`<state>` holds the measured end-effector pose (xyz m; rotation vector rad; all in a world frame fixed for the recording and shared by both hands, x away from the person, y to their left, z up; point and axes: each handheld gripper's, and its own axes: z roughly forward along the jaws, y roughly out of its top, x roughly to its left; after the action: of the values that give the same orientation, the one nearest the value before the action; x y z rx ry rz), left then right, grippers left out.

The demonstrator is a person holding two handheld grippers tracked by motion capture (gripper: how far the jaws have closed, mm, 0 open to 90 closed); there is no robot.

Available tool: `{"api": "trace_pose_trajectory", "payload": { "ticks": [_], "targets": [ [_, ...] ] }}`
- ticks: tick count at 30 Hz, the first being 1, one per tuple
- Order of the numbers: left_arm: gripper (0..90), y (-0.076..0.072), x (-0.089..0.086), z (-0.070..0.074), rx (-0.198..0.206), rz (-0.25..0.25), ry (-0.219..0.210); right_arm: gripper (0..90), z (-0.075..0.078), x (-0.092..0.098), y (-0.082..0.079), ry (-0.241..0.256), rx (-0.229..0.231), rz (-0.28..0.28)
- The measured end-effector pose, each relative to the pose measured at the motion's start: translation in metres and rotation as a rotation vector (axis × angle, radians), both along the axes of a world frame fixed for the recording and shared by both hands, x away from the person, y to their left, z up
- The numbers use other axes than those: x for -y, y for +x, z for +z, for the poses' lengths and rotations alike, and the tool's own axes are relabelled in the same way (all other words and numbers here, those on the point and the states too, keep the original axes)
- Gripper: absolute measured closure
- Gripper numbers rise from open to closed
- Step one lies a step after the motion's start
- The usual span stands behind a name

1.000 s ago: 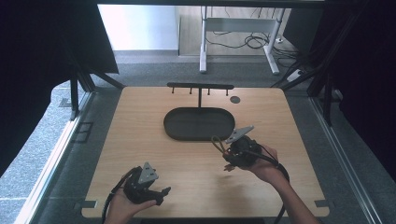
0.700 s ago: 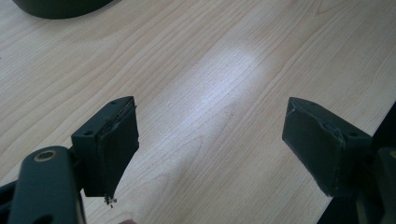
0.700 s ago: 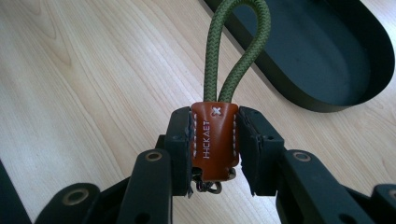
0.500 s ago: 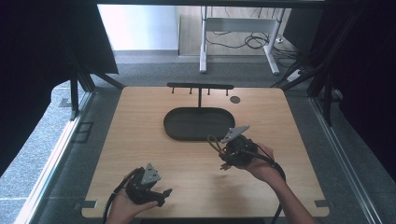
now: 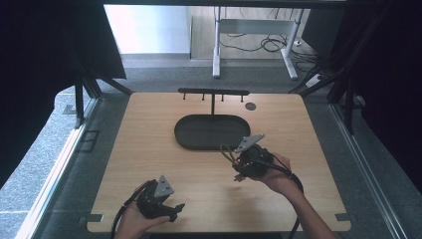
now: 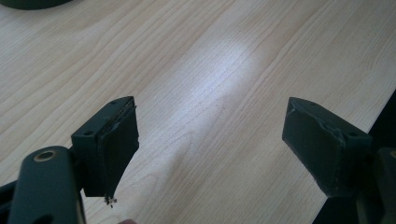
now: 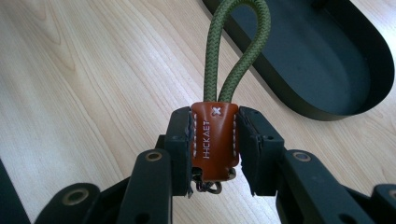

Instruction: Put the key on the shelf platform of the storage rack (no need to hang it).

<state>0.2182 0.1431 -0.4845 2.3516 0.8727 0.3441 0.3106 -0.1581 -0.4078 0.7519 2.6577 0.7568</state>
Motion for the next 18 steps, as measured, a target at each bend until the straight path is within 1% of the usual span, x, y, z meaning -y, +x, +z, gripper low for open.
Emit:
{"api": "trace_pose_trajectory", "payload": {
  "ticks": [10, 18],
  "targets": [
    [19.0, 0.0, 0.002, -0.0025, -0.01, -0.014, 0.016, 67.4, -0.0009, -0.0016, 0.0002, 0.002, -0.002, 0.002],
    [19.0, 0.0003, 0.0037, -0.0047, -0.018, -0.025, 0.028, 67.3, -0.0029, 0.0013, 0.0013, 0.002, -0.005, -0.001]
  ]
}}
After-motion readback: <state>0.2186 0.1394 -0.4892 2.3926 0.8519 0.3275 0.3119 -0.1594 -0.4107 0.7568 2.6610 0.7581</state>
